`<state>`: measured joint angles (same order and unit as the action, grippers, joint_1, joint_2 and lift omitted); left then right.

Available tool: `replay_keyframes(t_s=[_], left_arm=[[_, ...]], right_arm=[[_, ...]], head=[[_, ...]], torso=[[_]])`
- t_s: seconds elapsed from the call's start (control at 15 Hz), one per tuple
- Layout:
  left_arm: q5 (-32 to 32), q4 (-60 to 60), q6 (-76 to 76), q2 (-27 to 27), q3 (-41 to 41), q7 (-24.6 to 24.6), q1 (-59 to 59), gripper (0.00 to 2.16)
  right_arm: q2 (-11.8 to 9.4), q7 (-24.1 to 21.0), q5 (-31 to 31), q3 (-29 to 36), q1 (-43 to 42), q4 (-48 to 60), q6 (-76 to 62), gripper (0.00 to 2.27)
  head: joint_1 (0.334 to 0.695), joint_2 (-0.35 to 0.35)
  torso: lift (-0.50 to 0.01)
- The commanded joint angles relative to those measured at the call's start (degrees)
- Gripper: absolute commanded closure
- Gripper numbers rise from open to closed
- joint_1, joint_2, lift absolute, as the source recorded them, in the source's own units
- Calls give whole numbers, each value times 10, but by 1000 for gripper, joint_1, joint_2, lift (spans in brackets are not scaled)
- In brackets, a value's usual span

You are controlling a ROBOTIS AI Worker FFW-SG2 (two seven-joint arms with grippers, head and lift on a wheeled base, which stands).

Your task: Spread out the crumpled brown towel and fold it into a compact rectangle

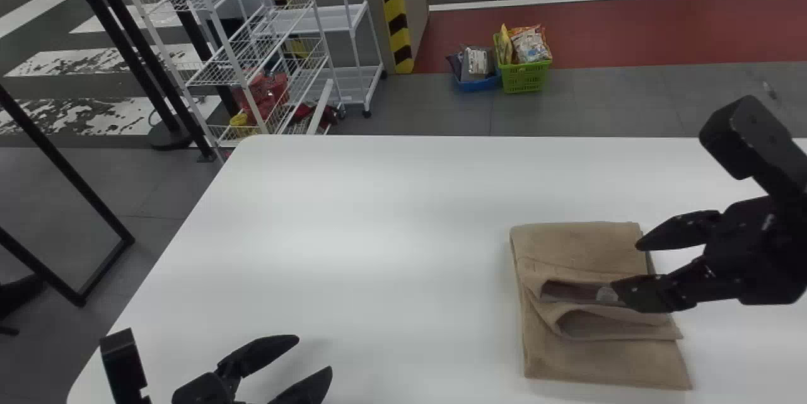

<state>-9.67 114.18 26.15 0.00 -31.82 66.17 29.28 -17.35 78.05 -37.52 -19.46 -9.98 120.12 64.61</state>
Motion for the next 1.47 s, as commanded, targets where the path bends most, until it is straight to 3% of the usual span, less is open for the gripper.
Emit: replay_keyframes(t_s=[0.0,0.13,0.33,0.53,0.67,0.93,1.4], left_arm=[[0,0,0,-1,0,0,2,76],[0,2,0,-1,-1,-1,2,76],[10,5,2,-1,4,-9,2,76],[15,3,2,-1,7,-19,2,80],[15,1,-2,-1,12,-30,1,80],[15,-12,-30,-1,21,-42,-4,76],[13,-19,-65,-1,21,-48,-8,80]], right_arm=[[-23,3,-15,-32,-10,-1,-21,421],[-42,3,-24,-49,-15,-2,-52,421],[-87,3,-31,-96,-29,-1,-66,390],[-149,3,-25,-143,-37,-1,-68,387],[-161,3,-4,-155,-58,-9,-73,387],[-159,3,13,-222,-135,-52,-79,390],[-115,3,10,-317,-212,-134,-72,390]], head=[[695,251],[695,252],[695,249],[695,242],[695,221],[695,217],[695,246]], torso=[[-127],[-127],[-127],[-127],[-127],[-127],[-127]])
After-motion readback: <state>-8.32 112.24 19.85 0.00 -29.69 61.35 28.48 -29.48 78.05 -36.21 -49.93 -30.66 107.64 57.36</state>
